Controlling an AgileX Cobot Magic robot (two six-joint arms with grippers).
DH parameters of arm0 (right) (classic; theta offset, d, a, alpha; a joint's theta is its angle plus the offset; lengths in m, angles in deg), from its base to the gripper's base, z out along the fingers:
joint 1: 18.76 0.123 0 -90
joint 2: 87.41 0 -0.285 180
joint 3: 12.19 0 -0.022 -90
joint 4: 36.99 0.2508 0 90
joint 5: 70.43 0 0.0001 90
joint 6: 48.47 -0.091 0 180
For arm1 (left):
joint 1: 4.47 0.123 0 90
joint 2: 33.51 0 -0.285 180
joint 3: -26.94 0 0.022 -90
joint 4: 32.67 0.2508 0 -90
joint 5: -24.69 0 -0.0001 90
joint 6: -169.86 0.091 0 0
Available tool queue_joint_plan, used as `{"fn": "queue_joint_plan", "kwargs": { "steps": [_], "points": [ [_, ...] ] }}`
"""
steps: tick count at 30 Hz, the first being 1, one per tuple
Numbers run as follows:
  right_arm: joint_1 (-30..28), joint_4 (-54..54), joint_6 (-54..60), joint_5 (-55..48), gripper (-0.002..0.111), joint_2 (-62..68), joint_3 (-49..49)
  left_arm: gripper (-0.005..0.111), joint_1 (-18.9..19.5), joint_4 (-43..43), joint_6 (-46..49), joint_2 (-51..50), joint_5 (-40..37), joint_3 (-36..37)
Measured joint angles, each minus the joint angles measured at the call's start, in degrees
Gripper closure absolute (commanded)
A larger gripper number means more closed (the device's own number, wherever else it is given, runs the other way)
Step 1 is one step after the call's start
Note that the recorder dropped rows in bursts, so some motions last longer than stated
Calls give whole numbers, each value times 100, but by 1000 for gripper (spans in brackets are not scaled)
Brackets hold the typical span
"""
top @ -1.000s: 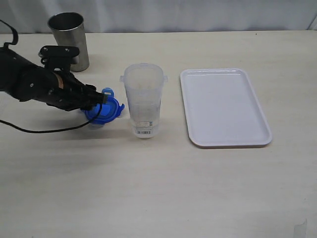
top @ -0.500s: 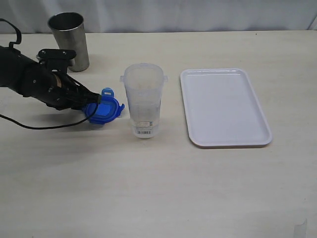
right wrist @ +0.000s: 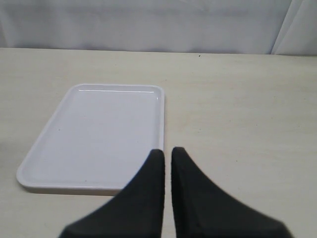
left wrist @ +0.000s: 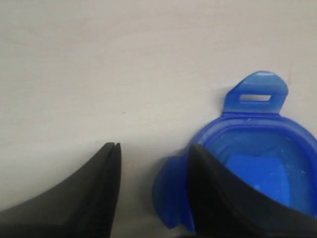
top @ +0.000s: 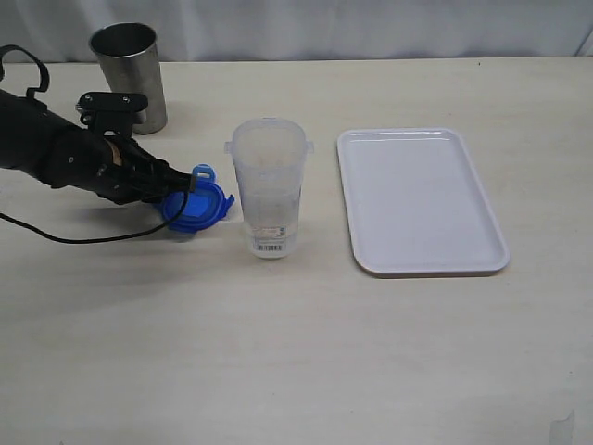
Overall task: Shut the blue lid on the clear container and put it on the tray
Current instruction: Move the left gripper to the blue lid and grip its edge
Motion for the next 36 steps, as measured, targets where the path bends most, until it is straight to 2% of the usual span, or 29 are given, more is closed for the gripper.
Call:
{"fn": "queue_joint_plan", "kwargs": {
  "steps": [14, 36],
  "points": [
    [0, 0, 0, 0, 103, 0, 0, 67, 0, 0, 0, -11, -13, -12],
    [0, 0, 0, 0, 103, 0, 0, 67, 0, 0, 152, 357, -644, -21]
  ]
}}
